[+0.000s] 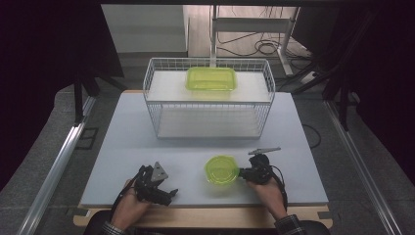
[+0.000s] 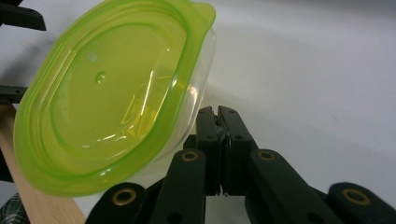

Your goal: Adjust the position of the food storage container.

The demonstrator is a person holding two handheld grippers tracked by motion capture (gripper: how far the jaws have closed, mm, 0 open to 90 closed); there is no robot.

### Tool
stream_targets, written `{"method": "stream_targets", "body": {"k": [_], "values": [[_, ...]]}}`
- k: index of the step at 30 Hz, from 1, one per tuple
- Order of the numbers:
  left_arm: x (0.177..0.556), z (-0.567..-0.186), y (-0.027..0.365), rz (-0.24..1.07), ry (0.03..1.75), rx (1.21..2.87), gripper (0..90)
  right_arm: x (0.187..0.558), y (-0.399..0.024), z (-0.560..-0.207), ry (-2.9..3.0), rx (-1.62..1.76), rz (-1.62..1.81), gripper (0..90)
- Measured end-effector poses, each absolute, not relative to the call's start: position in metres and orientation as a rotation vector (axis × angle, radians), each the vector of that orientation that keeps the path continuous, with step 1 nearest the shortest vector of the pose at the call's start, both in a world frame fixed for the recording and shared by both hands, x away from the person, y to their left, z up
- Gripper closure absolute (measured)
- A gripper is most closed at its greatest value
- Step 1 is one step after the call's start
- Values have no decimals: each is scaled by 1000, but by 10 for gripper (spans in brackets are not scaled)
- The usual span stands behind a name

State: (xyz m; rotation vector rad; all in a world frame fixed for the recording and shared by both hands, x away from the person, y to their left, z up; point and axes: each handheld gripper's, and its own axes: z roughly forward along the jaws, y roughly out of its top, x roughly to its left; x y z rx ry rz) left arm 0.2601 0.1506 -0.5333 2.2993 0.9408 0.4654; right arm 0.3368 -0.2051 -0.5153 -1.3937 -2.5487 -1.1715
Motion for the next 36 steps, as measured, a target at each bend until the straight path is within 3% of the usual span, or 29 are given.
{"method": "stream_targets", "body": {"k": [12, 18, 28, 36], "values": [[260, -533, 151, 470, 943, 2302, 45, 346, -171, -519, -2572, -1270, -1140, 870], [260, -532, 151, 438, 956, 2290, 48, 346, -178, -511, -2641, -1264, -1172, 832], [260, -531, 153, 402, 972, 2268, 45, 333, -196, -496, -2813, -1238, -1202, 608], [259, -529, 154, 424, 971, 2261, 23, 326, -205, -493, -2874, -1230, -1250, 314]]}}
